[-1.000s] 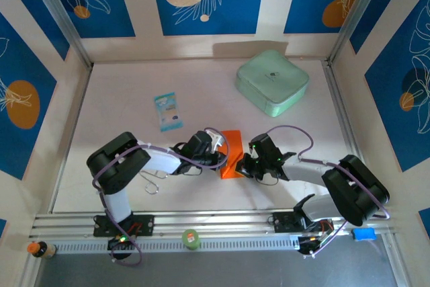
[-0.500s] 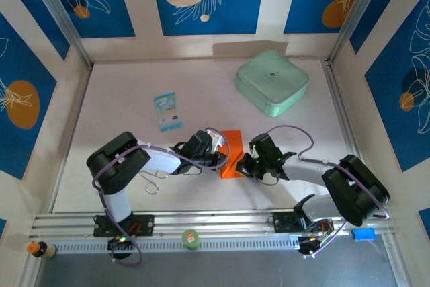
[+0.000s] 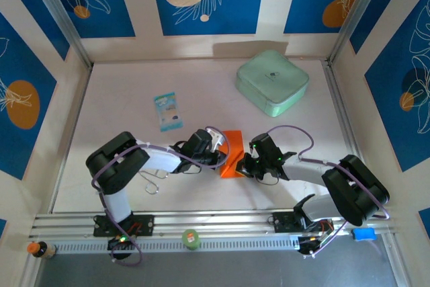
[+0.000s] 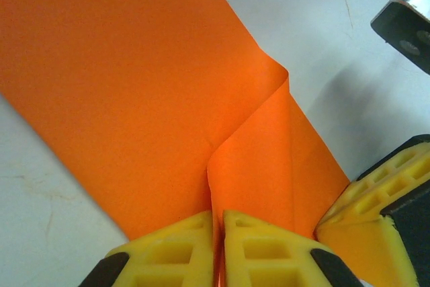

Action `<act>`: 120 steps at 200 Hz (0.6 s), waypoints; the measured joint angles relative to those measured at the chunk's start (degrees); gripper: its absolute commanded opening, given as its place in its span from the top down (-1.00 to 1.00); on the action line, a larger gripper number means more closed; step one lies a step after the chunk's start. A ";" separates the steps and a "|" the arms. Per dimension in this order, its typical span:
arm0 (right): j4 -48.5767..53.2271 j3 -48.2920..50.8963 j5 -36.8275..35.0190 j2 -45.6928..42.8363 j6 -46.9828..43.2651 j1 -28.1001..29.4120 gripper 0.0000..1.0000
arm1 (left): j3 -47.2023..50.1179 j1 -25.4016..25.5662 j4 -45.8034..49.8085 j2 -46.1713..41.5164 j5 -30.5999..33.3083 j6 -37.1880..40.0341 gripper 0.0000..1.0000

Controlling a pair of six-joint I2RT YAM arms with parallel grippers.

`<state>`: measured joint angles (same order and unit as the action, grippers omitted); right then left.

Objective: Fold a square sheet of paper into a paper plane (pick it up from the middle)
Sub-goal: Fold the triangle a second time at the center of the table.

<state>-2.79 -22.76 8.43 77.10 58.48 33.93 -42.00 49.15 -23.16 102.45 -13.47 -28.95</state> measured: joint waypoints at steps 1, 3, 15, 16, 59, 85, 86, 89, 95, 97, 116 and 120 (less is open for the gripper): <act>0.00 0.00 0.00 0.00 0.00 0.00 1.00 | -0.02 0.00 0.02 0.00 0.00 0.00 0.76; 0.00 0.00 0.00 0.00 0.00 0.00 1.00 | -0.02 0.00 0.04 0.00 0.00 0.00 0.76; 0.02 0.00 0.04 0.00 0.00 -0.07 1.00 | -0.04 -0.02 0.04 0.00 0.02 -0.02 0.76; 0.02 0.00 0.04 0.00 0.00 -0.07 1.00 | -0.04 -0.02 0.04 0.00 0.02 -0.02 0.76; 0.02 0.00 0.17 0.00 0.00 -0.11 1.00 | -0.07 -0.02 0.00 0.00 -0.04 0.02 0.76; 0.04 0.00 0.17 0.00 0.00 -0.15 1.00 | -0.07 -0.04 -0.09 0.04 -0.07 0.20 0.75; 0.04 0.00 0.17 0.00 0.00 -0.15 1.00 | -0.07 -0.04 -0.09 0.04 -0.09 0.20 0.75; 0.04 0.00 0.17 0.00 -0.02 -0.15 1.00 | -0.07 -0.04 -0.09 0.04 -0.09 0.22 0.75; 0.07 0.00 0.20 0.00 -0.02 -0.22 1.00 | -0.07 -0.09 -0.11 0.07 -0.17 0.37 0.75; 0.07 0.00 0.22 0.00 -0.02 -0.22 1.00 | -0.07 -0.11 -0.13 0.07 -0.24 0.35 0.75; 0.07 0.00 0.26 0.00 -0.04 -0.26 1.00 | -0.33 -0.35 -0.37 0.39 -0.52 0.39 0.74; 0.07 0.00 0.37 0.00 -0.13 -0.31 1.00 | -0.42 -0.39 -0.44 0.48 -0.63 0.39 0.74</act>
<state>-2.72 -22.76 8.80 77.10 58.35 33.63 -42.41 48.75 -23.59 102.94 -14.11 -28.56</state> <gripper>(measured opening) 0.050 0.126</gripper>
